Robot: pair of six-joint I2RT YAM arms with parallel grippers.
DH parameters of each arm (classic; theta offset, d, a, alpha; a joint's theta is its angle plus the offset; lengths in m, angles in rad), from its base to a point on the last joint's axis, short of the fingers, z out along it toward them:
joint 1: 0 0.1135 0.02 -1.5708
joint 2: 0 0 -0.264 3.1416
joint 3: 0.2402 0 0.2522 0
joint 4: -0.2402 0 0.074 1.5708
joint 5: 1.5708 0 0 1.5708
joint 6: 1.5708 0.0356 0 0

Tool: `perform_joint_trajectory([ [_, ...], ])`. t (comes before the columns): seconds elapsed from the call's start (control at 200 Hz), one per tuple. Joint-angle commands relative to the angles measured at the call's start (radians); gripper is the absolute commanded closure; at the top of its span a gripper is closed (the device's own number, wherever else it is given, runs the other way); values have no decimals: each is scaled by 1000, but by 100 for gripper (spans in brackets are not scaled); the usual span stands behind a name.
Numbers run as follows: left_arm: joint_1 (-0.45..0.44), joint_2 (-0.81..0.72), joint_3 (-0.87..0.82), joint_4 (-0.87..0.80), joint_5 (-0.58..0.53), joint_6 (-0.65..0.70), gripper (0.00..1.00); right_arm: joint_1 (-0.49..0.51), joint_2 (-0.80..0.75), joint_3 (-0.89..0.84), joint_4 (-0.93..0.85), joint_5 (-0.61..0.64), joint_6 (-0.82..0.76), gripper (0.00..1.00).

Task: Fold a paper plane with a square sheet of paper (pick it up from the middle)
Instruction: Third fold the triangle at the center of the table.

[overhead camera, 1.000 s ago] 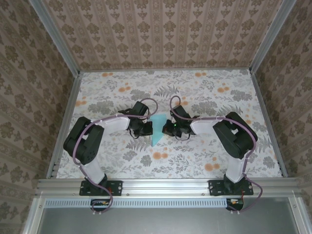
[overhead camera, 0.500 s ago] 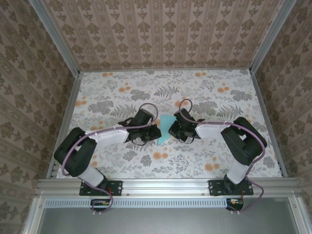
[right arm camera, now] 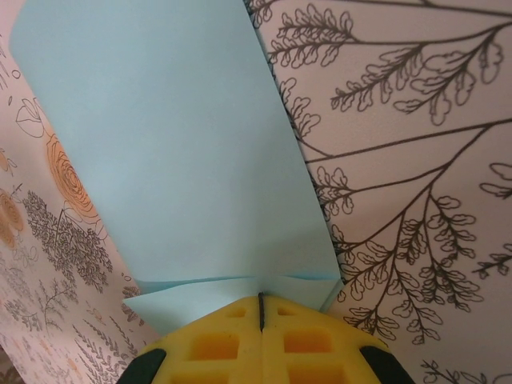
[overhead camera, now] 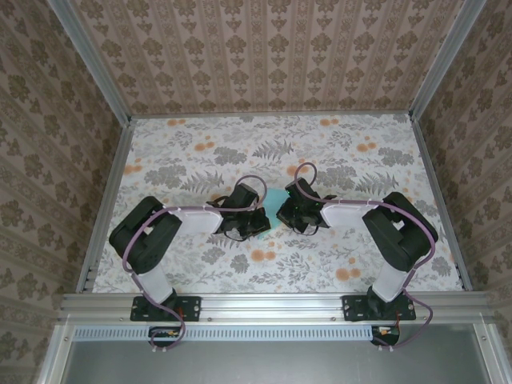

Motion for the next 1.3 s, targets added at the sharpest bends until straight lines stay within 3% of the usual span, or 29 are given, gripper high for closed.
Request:
perform_joint_trajectory([
  [0.0, -5, 11, -7, -41, -33, -16, 100, -4, 41, -47, -126, 46, 18, 100],
  [0.26, 7, 10, -51, -65, -71, 0, 100, -33, 7, -104, -69, 37, -31, 100],
  [0.39, 12, 14, -56, -67, -65, 16, 100, -59, -57, -116, 102, -80, -197, 99],
  [0.48, 17, 18, -46, -80, -56, 39, 100, -60, -81, -82, 120, -166, -292, 99],
  [0.765, 29, 30, -37, -91, -40, 69, 100, -44, 1, -70, 205, -276, -278, 99],
  [0.96, 30, 32, -33, -101, -38, 75, 100, -36, 40, -64, 197, -278, -286, 99],
  [1.295, 42, 4, -80, -114, -11, 95, 100, -101, 53, -121, 77, -138, -277, 100],
])
